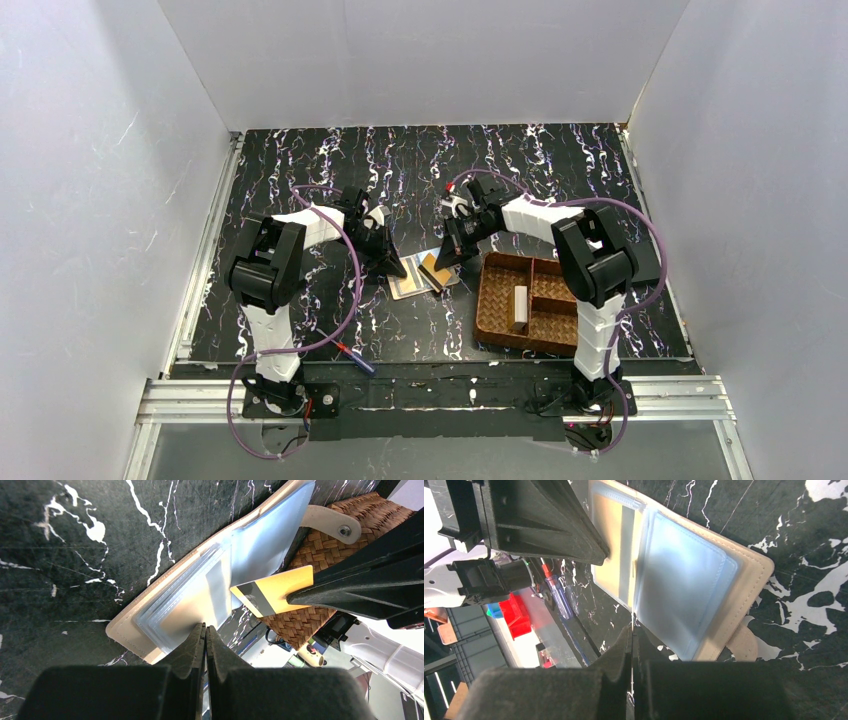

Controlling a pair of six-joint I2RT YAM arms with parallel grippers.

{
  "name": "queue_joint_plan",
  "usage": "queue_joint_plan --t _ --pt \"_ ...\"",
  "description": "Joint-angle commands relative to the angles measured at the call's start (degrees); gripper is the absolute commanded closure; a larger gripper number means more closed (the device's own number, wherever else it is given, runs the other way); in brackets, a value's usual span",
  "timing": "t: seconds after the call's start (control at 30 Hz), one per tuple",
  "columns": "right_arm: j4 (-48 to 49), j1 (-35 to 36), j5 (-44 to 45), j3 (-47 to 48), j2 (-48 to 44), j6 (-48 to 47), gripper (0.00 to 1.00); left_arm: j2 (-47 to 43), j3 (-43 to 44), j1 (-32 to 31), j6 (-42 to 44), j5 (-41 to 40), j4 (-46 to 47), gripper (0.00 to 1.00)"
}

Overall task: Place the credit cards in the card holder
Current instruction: Insert the credit card into the card holder.

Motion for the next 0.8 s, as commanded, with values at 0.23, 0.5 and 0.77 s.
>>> queue_joint_plan --t 0.23,0.5,0.77 --pt "1.2 1.1 -1.8 0.3 2.0 -0.4 0.99 1.7 -1.5 0.0 2.2 -5.1 -2.0 1.0" --pt "4.1 1.1 -1.5 1.0 3.5 1.4 0.99 1.7 -1.6 0.0 2.2 -4.8 -2.0 1.0" --pt "11.9 1.2 -0.5 0.3 4.7 5.9 0.99 1.6 -1.7 -0.1 2.3 -4.1 -1.9 1.0"
